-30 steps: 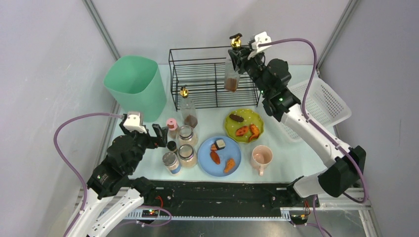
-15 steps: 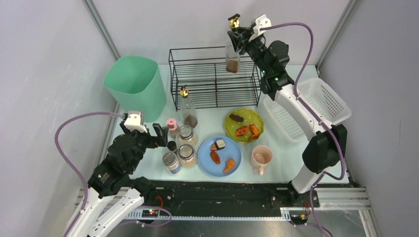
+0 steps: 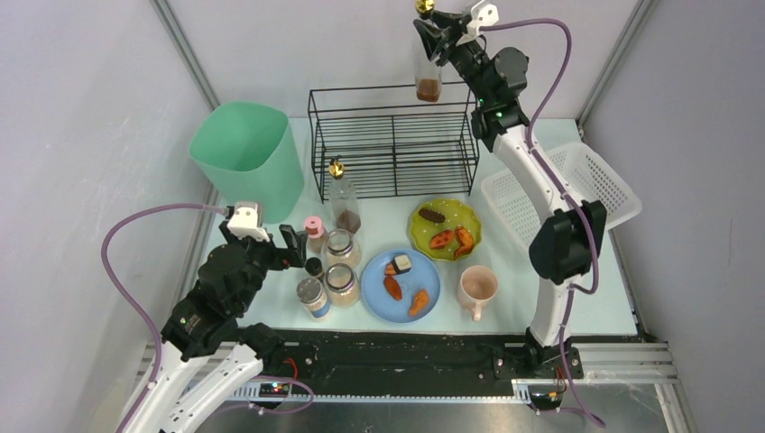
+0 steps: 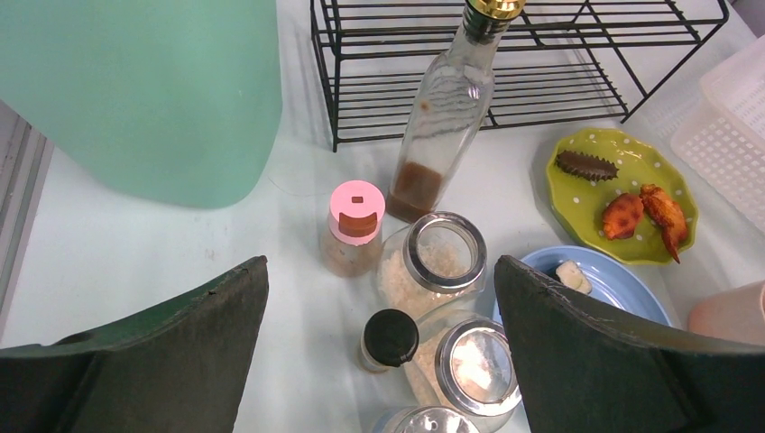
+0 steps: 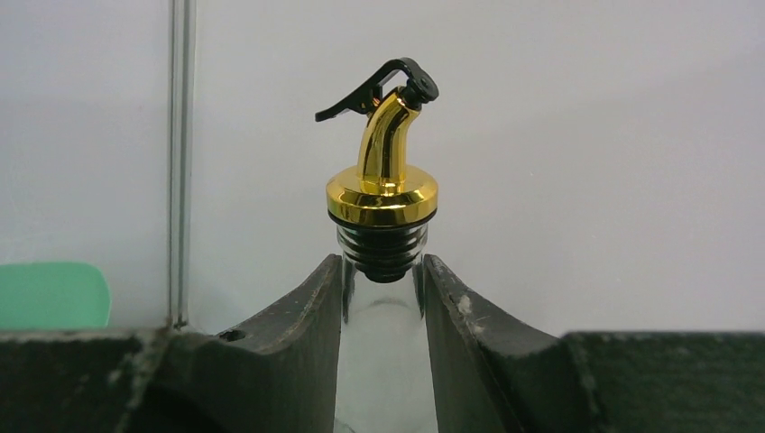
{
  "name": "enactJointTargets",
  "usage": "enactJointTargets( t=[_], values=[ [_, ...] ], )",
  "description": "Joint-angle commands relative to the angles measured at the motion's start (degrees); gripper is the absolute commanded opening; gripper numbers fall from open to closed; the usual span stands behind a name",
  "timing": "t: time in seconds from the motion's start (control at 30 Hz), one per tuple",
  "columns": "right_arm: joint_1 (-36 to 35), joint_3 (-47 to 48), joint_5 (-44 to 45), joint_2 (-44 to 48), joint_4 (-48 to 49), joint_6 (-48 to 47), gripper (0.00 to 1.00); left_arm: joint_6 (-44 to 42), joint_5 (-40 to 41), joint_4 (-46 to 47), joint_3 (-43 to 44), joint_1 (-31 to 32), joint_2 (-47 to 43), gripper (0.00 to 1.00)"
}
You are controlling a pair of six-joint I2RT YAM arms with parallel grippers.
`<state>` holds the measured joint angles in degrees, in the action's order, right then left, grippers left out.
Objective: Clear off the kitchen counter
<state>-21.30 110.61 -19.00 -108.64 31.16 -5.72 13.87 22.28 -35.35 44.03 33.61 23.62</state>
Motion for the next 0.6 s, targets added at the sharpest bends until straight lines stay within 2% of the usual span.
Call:
enactJointTargets(
  t=[0.0,0.2,0.57],
  values=[
    [1.4,10.7,-2.9,-4.4,7.1,1.7,0.00,-1.5,-0.1,0.5,0.1,-0.6,0.5,0.98],
    [3.1,20.0,-5.2,-11.2,5.9,4.4,0.00,-1.5,0.2,0.6,0.0,-0.8,0.4,0.98],
    [4.7,19.3,-7.2,-13.1,8.9,8.8,0.00,-1.6,0.4,0.5,0.0,-0.8,1.2,0.98]
  ],
)
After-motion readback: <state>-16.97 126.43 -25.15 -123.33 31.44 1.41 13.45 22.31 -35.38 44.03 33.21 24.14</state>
